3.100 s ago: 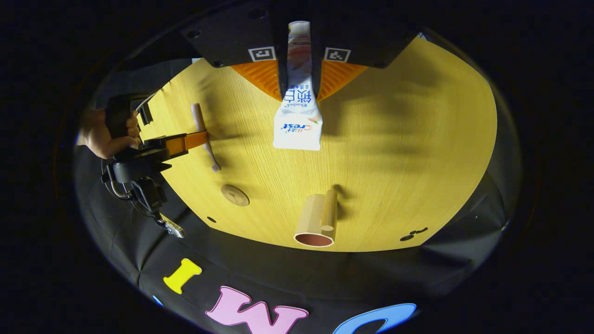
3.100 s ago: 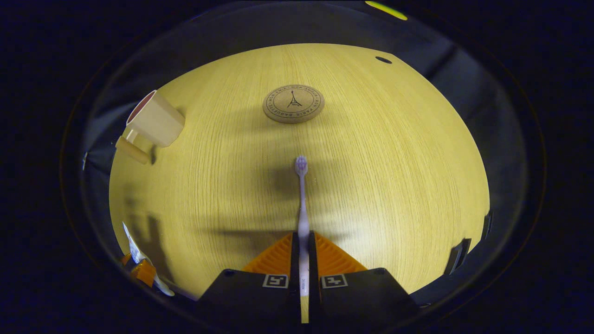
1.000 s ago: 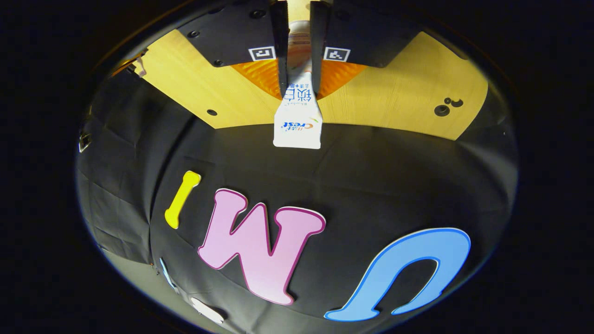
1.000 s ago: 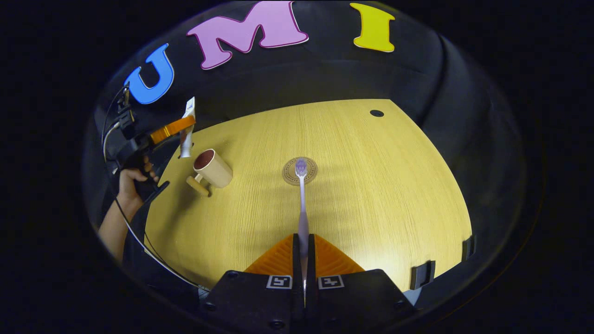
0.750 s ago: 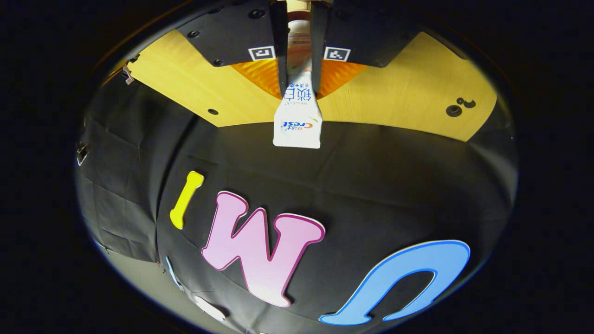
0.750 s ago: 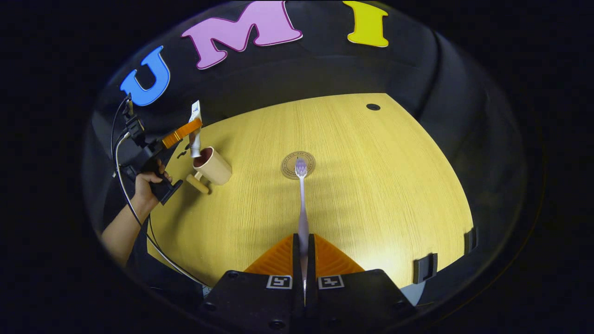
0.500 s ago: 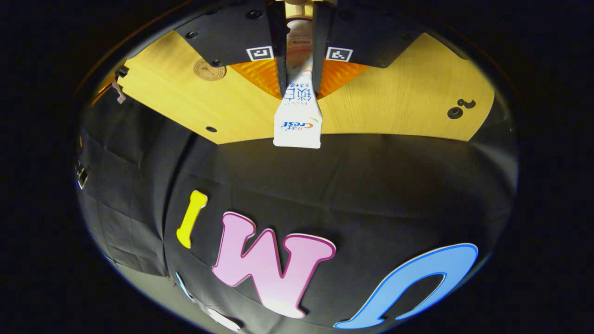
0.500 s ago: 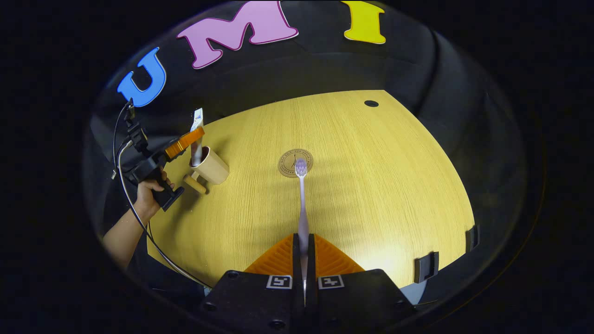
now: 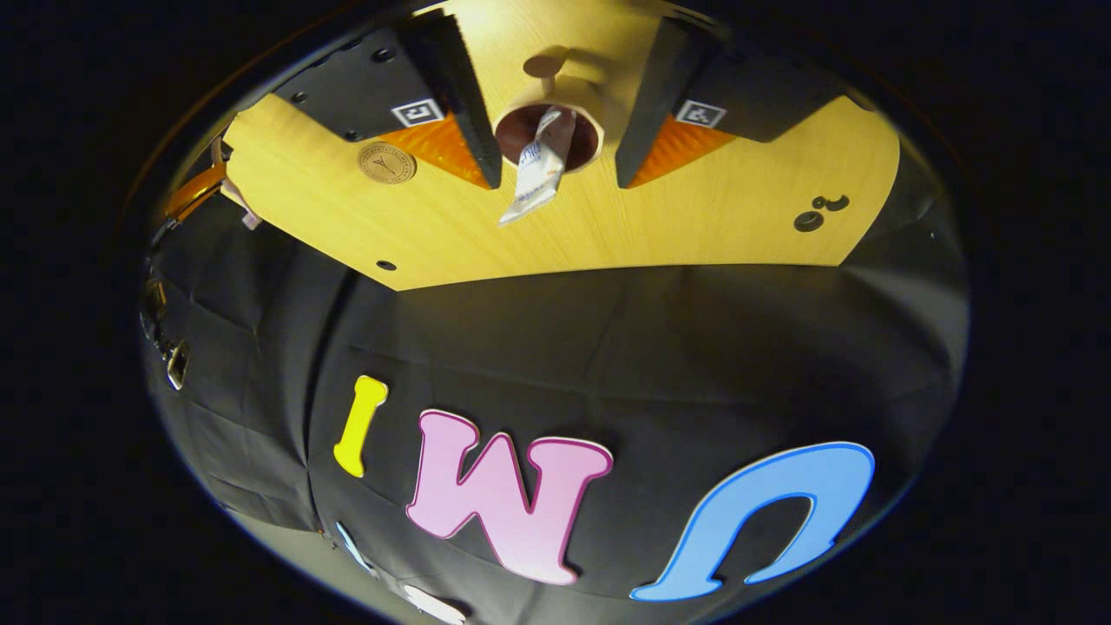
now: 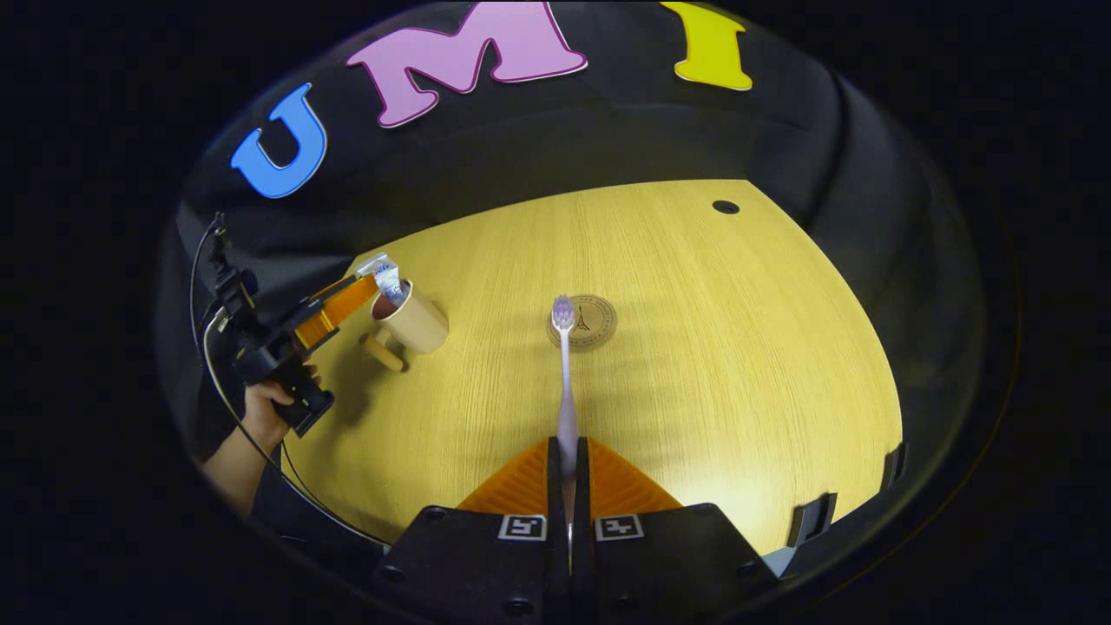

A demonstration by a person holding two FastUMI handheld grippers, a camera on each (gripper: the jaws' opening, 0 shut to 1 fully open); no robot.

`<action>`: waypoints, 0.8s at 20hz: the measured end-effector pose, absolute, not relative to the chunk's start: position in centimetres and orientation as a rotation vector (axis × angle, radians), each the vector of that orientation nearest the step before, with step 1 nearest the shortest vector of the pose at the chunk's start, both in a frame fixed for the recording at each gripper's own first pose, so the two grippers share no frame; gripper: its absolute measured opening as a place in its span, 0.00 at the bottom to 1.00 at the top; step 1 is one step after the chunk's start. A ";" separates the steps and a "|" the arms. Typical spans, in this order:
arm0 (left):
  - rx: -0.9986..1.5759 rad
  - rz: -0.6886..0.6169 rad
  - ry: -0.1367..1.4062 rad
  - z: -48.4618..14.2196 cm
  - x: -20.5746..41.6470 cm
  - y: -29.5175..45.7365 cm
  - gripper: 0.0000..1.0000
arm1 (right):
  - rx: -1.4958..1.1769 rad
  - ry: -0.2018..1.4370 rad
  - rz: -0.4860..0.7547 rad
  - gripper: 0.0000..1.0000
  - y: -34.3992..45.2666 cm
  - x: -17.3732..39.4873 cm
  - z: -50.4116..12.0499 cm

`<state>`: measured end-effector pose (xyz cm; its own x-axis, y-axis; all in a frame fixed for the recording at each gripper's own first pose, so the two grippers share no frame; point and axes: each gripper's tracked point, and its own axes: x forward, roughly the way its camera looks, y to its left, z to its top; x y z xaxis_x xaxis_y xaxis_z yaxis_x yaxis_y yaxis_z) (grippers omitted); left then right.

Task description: Put the toothbrush and toothpaste on the desktop into the cup, then pick up the cup and place it on the coaster on the desktop.

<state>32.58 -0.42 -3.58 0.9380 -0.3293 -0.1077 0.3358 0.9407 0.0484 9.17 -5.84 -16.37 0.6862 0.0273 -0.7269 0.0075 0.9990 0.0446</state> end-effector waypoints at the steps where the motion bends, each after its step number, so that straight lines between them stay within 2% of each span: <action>1: 0.063 -0.311 0.092 -3.6 31.5 0.4 0.95 | 0.047 0.801 0.023 0.06 -5.3 9.6 -16.1; 2: 0.056 -0.285 0.084 -3.4 30.1 1.4 0.98 | 0.051 0.783 0.040 0.05 -4.7 10.3 -15.6; 5: 0.017 -0.227 0.086 -3.9 25.7 3.4 0.98 | 0.053 0.722 0.096 0.06 -2.5 12.7 -14.3; 10: -0.061 -0.210 0.137 -5.9 18.2 4.5 0.98 | 0.069 0.620 0.190 0.05 2.5 17.3 -11.9; 16: -0.169 -0.161 0.202 -9.6 12.6 5.3 0.98 | 0.093 0.502 0.310 0.05 9.3 21.6 -10.4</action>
<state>12.62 5.25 -9.63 0.9670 -0.1751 -0.1851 0.1412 0.9730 -0.1828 21.56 9.28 -10.37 0.8311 0.3141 -0.4589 -0.2689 0.9493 0.1629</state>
